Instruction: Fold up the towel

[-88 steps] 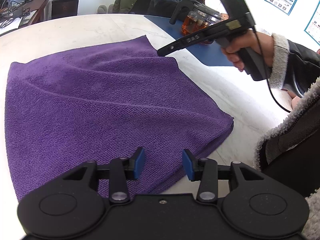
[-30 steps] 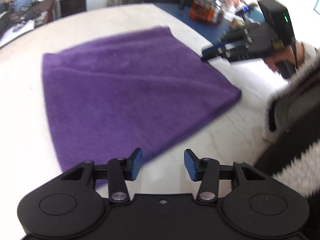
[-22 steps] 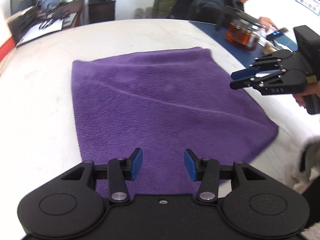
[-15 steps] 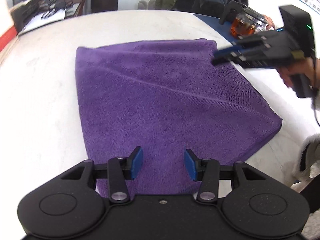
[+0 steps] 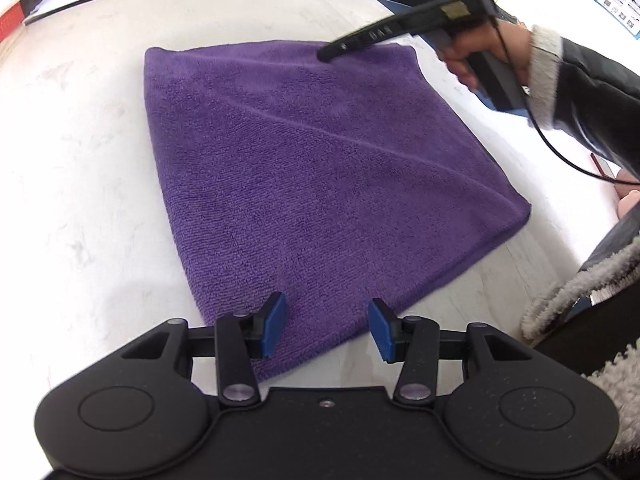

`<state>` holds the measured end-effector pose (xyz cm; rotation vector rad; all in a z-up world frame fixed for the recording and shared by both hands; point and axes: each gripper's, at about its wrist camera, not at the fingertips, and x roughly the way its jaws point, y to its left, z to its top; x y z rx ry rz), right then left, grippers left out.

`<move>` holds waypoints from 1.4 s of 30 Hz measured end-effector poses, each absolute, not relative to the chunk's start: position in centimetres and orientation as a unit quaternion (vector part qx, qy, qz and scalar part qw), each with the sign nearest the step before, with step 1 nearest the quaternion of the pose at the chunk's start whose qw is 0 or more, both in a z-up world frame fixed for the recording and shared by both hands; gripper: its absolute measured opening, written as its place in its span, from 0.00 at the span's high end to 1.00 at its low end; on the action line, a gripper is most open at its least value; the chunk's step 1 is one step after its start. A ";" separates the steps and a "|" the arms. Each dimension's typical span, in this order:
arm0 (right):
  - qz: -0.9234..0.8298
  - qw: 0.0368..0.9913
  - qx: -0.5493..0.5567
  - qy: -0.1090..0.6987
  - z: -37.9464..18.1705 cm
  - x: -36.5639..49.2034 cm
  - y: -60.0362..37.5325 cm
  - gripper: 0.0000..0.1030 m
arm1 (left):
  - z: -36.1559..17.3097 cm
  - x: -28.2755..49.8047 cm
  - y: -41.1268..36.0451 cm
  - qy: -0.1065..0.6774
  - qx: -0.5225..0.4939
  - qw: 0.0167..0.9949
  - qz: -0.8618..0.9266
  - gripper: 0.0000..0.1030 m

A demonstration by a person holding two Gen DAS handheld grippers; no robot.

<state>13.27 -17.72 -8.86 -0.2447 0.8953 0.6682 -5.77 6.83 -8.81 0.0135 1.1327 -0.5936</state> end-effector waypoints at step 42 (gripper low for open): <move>0.279 0.823 -0.208 0.449 -7.6 -5.3 -22.9 0.80 | -6.6 0.0 4.8 0.430 0.051 0.856 -0.283 0.58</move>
